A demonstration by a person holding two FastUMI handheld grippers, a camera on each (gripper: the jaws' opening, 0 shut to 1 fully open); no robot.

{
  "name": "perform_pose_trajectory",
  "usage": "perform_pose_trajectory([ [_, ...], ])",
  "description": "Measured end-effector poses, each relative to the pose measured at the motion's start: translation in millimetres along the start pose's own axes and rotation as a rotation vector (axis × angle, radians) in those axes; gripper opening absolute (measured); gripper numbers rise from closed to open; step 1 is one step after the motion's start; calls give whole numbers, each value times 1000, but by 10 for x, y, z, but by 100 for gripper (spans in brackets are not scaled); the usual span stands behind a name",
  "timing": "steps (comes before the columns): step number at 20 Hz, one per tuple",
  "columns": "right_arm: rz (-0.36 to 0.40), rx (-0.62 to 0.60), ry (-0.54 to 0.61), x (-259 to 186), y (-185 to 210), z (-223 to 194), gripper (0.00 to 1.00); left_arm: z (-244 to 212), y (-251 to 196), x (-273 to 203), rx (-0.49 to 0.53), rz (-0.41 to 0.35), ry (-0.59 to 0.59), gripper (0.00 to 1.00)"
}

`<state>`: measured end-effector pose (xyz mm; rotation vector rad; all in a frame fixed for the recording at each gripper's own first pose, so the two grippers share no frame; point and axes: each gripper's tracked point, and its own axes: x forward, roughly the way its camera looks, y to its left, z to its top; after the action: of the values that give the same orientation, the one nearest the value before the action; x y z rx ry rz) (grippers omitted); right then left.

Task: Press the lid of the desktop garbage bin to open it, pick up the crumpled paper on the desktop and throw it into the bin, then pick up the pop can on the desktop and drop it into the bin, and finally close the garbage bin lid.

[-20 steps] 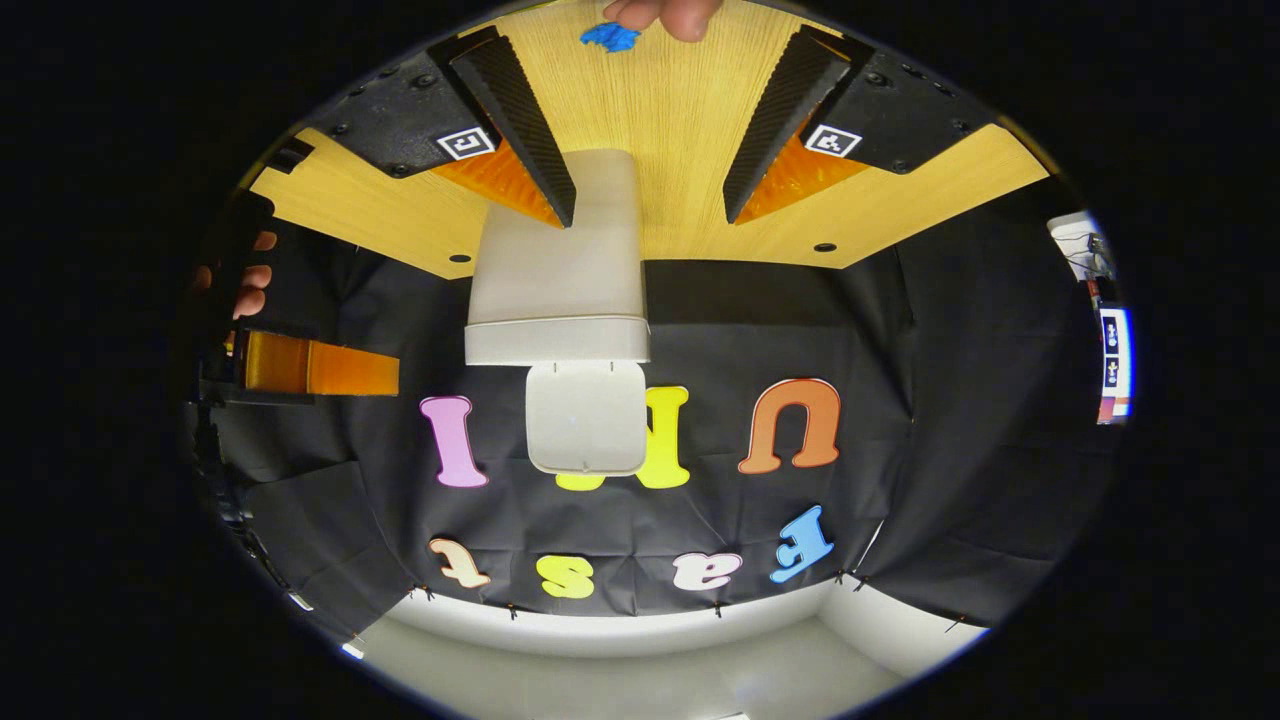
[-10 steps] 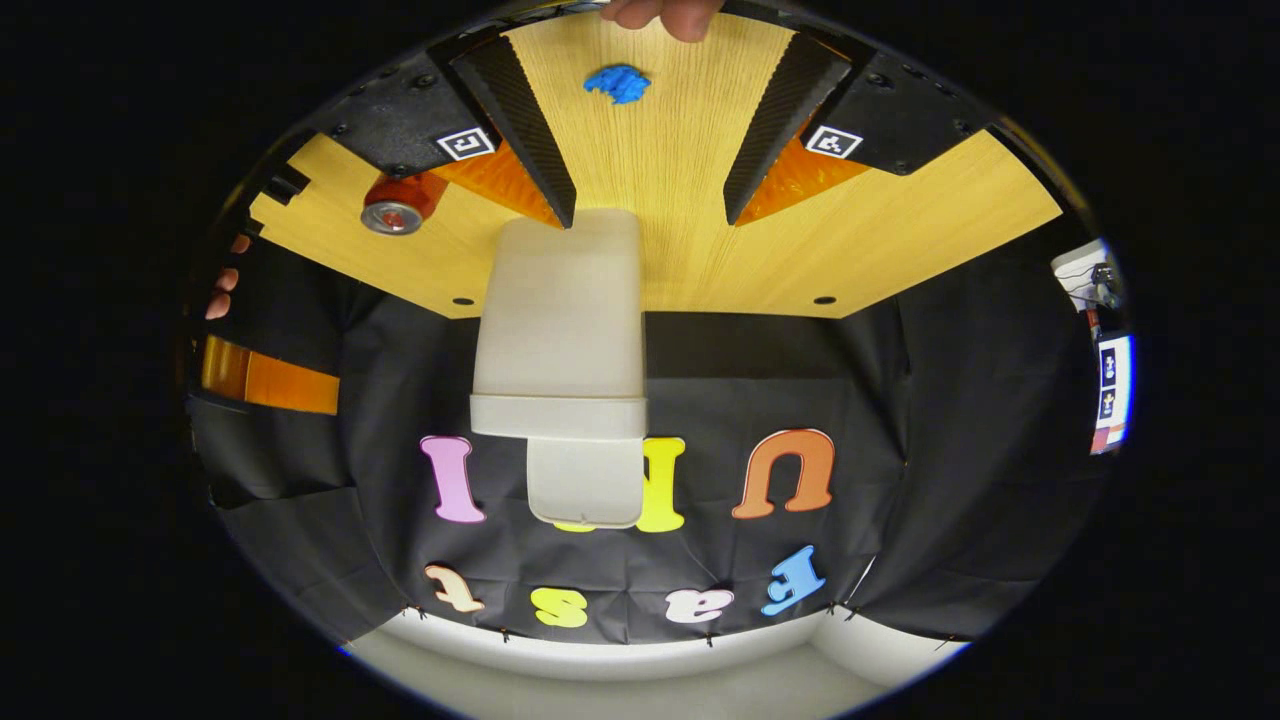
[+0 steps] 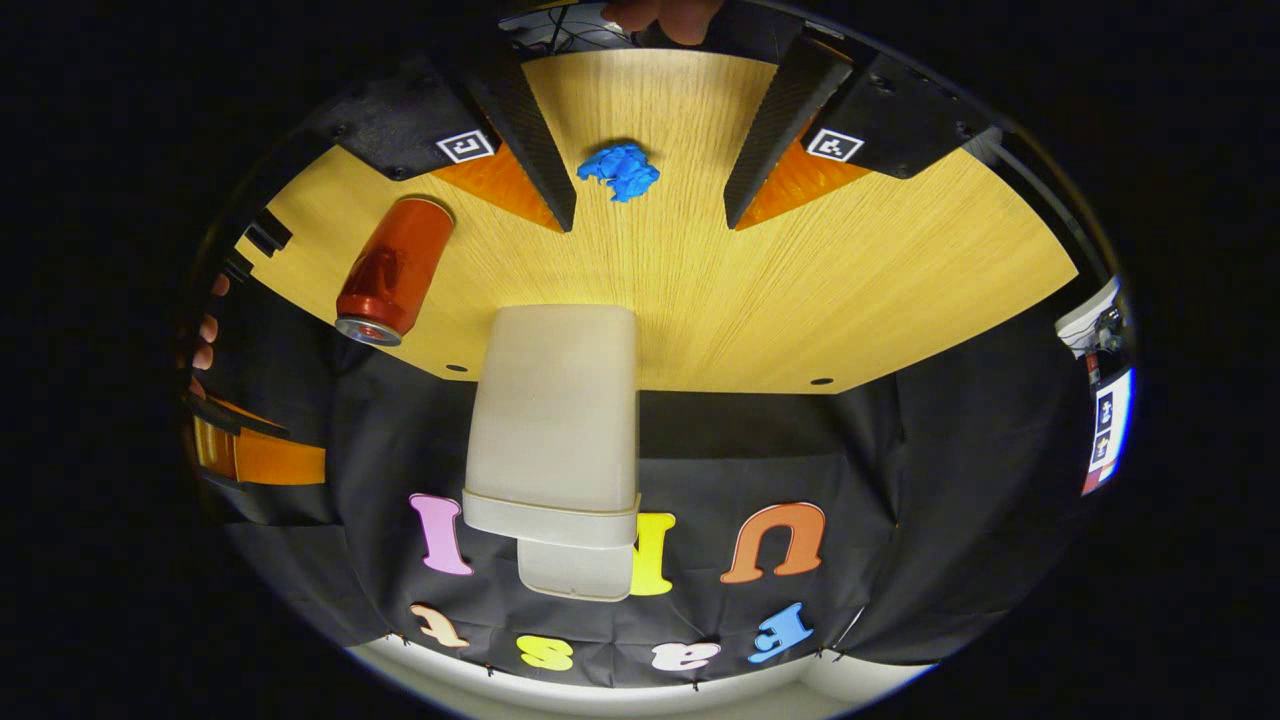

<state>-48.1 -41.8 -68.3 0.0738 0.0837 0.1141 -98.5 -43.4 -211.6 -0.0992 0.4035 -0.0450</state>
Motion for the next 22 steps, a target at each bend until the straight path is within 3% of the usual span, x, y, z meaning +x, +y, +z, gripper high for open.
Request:
perform_pose_trajectory([
  [10,-10,45,37,19,-82,-199,97,-295,-34,126,3,9,80,98],
  [11,-9,43,43,33,-87,-230,93,-318,-48,126,4,8,87,97],
  [14,-3,46,47,35,-65,-238,96,-318,-72,125,19,4,82,96],
  [18,1,35,53,27,-48,-280,96,-336,-45,131,37,27,86,77],
  [19,1,34,54,24,-52,-282,96,-331,-31,131,34,33,86,80],
  [20,2,36,53,23,-51,-273,96,-332,-24,121,33,37,86,66],
  [22,0,41,49,17,-53,-263,96,-334,-9,117,38,49,87,63],
])
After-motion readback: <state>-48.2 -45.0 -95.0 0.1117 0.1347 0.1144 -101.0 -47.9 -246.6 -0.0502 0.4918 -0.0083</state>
